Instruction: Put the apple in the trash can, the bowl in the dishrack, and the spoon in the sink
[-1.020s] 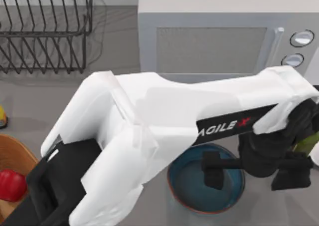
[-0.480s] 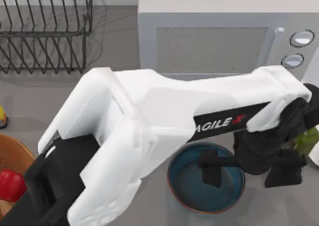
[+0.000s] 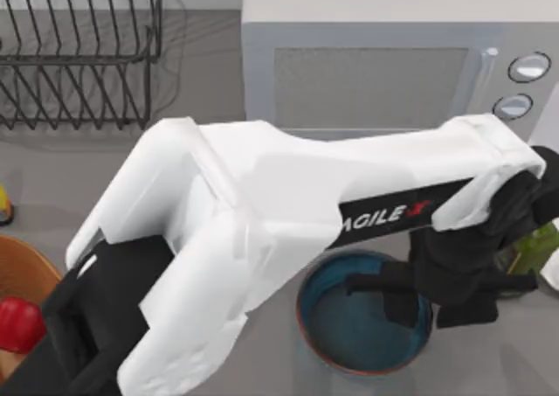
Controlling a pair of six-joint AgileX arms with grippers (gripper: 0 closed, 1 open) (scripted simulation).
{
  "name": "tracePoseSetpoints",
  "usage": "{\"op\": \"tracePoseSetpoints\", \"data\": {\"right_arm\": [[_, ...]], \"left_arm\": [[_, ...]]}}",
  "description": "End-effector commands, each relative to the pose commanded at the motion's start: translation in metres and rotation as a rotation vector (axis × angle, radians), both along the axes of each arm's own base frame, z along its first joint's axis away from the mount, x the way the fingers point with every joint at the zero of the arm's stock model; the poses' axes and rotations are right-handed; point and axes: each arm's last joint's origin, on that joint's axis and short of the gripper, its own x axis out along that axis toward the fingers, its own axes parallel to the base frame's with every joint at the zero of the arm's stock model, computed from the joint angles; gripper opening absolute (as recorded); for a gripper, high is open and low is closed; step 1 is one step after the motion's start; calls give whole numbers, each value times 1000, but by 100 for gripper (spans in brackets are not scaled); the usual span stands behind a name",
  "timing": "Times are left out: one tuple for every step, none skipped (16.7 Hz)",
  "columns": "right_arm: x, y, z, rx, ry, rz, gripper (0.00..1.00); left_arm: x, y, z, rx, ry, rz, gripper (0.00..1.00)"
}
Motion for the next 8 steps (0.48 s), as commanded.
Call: {"op": "tracePoseSetpoints", "data": {"right_arm": [[0,0,0,0,0,0,100],[0,0,0,0,0,0,100],[0,0,0,0,0,0,100],[0,0,0,0,0,0,100],[0,0,0,0,0,0,100],[0,0,0,0,0,0,100],[0,0,0,0,0,0,100],[0,0,0,0,0,0,100]], "left_arm": [[0,0,0,0,0,0,10],[0,0,0,0,0,0,2],[0,0,0,0,0,0,0],[0,0,0,0,0,0,0],[0,0,0,0,0,0,0],[0,0,0,0,0,0,0],[0,0,0,0,0,0,0],[0,0,0,0,0,0,0]]}}
